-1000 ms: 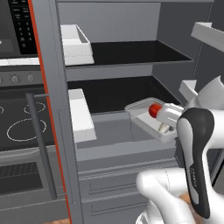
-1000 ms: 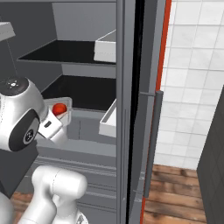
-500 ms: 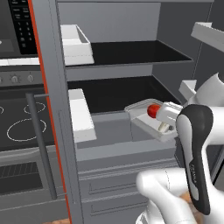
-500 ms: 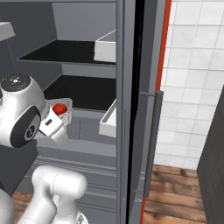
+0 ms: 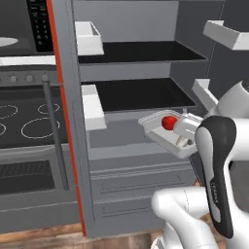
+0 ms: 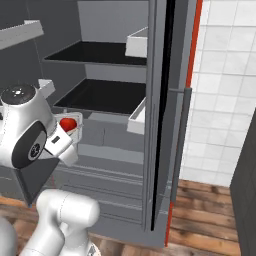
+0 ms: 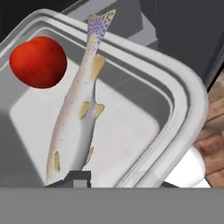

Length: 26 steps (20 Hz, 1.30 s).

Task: Place the tupperware containing the fish and tomato meal in the microwave. Close the microwave door and press the start button to reheat the meal.

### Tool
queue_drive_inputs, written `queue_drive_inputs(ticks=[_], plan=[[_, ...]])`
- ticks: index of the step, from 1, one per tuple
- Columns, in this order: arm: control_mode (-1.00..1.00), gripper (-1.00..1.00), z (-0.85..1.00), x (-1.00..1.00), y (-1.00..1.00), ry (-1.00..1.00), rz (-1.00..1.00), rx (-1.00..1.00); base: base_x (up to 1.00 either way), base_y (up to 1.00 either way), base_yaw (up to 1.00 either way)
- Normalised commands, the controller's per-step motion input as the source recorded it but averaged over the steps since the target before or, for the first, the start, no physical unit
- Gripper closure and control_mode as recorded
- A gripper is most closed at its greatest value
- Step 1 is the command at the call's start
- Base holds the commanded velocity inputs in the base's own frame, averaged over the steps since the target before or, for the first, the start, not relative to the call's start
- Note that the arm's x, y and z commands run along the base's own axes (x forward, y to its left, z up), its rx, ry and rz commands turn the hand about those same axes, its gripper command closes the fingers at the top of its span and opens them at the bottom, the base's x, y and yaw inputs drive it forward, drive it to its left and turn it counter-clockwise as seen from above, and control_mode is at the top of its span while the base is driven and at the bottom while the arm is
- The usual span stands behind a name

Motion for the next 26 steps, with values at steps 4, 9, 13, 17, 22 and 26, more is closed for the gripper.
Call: queue_drive_inputs(ticks=[4, 9, 13, 17, 22, 26], plan=[[1.00, 1.00, 0.00, 0.00, 0.00, 0.00, 0.00, 0.00, -0.56, 0.17, 0.31], [1.00, 1.00, 0.00, 0.00, 0.00, 0.00, 0.00, 0.00, -0.31, 0.29, 0.41], [1.00, 1.00, 0.00, 0.00, 0.00, 0.00, 0.00, 0.00, -0.08, 0.37, 0.47], [1.00, 1.00, 0.00, 0.00, 0.00, 0.00, 0.00, 0.00, 0.00, 0.47, 0.47], [1.00, 1.00, 0.00, 0.00, 0.00, 0.00, 0.00, 0.00, 0.00, 0.66, 0.41], [1.00, 1.00, 0.00, 0.00, 0.00, 0.00, 0.00, 0.00, 0.09, 0.85, 0.34]])
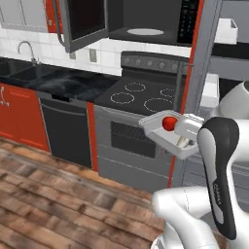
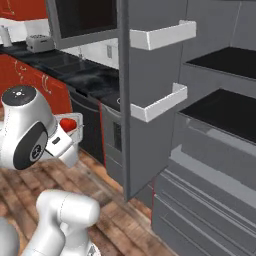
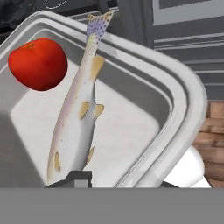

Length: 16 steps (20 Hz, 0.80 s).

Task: Place the tupperware containing the fish and tomato meal in the microwave. Close the microwave door and press the start button to reheat the meal.

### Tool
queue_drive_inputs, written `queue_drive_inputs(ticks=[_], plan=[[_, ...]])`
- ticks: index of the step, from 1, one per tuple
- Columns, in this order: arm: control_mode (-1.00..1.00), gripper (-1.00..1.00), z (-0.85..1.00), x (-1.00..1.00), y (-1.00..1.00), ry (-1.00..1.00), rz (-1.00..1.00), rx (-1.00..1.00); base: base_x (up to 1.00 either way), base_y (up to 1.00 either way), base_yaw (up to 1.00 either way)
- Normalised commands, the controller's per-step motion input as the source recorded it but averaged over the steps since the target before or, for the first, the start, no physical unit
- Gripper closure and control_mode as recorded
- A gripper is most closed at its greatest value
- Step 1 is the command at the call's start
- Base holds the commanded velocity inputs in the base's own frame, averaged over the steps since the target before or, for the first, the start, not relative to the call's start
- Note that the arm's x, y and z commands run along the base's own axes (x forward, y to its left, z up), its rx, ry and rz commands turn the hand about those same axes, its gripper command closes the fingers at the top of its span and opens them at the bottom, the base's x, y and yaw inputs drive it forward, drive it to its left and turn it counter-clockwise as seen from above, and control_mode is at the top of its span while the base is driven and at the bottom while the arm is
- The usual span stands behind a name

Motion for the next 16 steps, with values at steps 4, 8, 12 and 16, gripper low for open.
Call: queue_drive_inputs(ticks=[4, 8, 12, 16], plan=[[1.00, 1.00, 0.00, 0.00, 0.00, 0.00, 0.00, 0.00, 0.30, 0.86, 0.20], [1.00, 1.00, 0.00, 0.00, 0.00, 0.00, 0.00, 0.00, 0.48, 0.64, 0.01], [1.00, 1.00, 0.00, 0.00, 0.00, 0.00, 0.00, 0.00, 0.44, 0.46, -0.02], [1.00, 1.00, 0.00, 0.00, 0.00, 0.00, 0.00, 0.00, 0.41, 0.19, -0.20]])
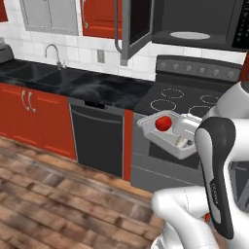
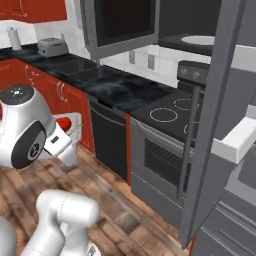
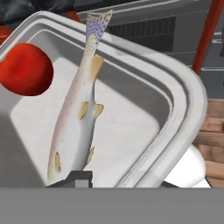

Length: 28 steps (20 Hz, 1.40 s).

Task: Place the tupperware containing the fish and tomato meal in the microwave. Close the microwave door and press the start button to reheat the meal.

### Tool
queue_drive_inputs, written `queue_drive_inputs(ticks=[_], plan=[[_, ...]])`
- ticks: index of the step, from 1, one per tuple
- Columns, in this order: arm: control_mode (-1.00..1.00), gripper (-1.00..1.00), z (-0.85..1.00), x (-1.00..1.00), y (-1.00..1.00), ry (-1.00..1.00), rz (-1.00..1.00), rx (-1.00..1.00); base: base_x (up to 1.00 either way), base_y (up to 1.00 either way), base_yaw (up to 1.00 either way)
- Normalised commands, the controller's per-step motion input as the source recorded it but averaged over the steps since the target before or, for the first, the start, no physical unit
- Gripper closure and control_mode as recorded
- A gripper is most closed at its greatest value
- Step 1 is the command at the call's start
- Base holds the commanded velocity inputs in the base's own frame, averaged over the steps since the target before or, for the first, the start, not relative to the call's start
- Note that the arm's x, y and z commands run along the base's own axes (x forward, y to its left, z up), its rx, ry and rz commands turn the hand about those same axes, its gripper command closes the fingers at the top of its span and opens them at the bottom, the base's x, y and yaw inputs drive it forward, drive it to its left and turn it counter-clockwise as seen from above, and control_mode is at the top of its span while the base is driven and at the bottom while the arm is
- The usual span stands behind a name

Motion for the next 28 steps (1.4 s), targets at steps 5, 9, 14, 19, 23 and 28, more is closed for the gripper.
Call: queue_drive_inputs(ticks=[5, 9, 14, 19, 23, 28], plan=[[1.00, 1.00, 0.00, 0.00, 0.00, 0.00, 0.00, 0.00, 0.36, 0.00, -0.34], [1.00, 1.00, 0.00, 0.00, 0.00, 0.00, 0.00, 0.00, 0.38, 0.01, -0.38], [1.00, 1.00, 0.00, 0.00, 0.00, 0.00, 0.00, 0.00, 0.43, 0.14, -0.38], [1.00, 1.00, 0.00, 0.00, 0.00, 0.00, 0.00, 0.00, 0.52, 0.43, -0.34], [1.00, 1.00, 0.00, 0.00, 0.00, 0.00, 0.00, 0.00, 0.57, 0.51, -0.31], [1.00, 1.00, 0.00, 0.00, 0.00, 0.00, 0.00, 0.00, 0.57, 0.47, -0.27]])
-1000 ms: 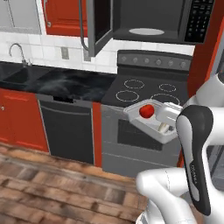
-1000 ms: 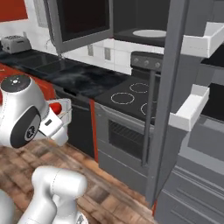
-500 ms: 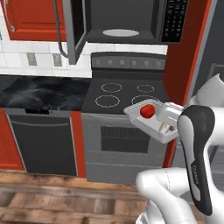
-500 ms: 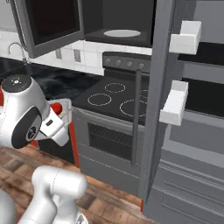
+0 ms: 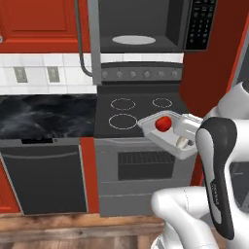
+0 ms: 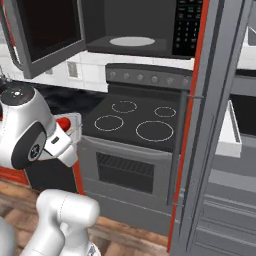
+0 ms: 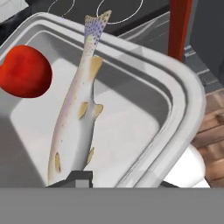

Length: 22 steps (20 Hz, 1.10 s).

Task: Place the tupperware containing the fish and tomato meal in the microwave. Close the microwave door and press the start button to reheat the meal.

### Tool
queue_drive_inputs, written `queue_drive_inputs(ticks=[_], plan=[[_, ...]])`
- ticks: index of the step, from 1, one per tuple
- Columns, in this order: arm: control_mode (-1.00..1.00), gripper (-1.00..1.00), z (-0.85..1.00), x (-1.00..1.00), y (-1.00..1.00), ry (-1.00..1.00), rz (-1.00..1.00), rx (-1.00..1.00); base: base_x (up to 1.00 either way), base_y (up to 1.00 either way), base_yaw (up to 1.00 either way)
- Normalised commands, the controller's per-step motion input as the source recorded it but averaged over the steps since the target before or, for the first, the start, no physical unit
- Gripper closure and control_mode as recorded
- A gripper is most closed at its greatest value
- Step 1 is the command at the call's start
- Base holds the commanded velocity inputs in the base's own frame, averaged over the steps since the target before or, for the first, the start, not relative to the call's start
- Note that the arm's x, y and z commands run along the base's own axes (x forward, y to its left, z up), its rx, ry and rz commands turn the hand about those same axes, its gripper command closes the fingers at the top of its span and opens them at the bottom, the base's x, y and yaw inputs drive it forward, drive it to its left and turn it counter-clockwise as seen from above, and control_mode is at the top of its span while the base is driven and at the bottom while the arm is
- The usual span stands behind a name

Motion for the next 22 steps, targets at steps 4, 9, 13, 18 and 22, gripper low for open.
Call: queue_drive_inputs(ticks=[4, 9, 13, 18, 22], plan=[[1.00, 1.00, 0.00, 0.00, 0.00, 0.00, 0.00, 0.00, 0.59, 0.34, -0.23], [1.00, 1.00, 0.00, 0.00, 0.00, 0.00, 0.00, 0.00, 0.66, 0.21, -0.17], [1.00, 1.00, 0.00, 0.00, 0.00, 0.00, 0.00, 0.00, 0.72, 0.09, -0.10], [1.00, 1.00, 0.00, 0.00, 0.00, 0.00, 0.00, 0.00, 0.70, 0.02, -0.05], [1.00, 1.00, 0.00, 0.00, 0.00, 0.00, 0.00, 0.00, 0.52, 0.00, 0.00]])
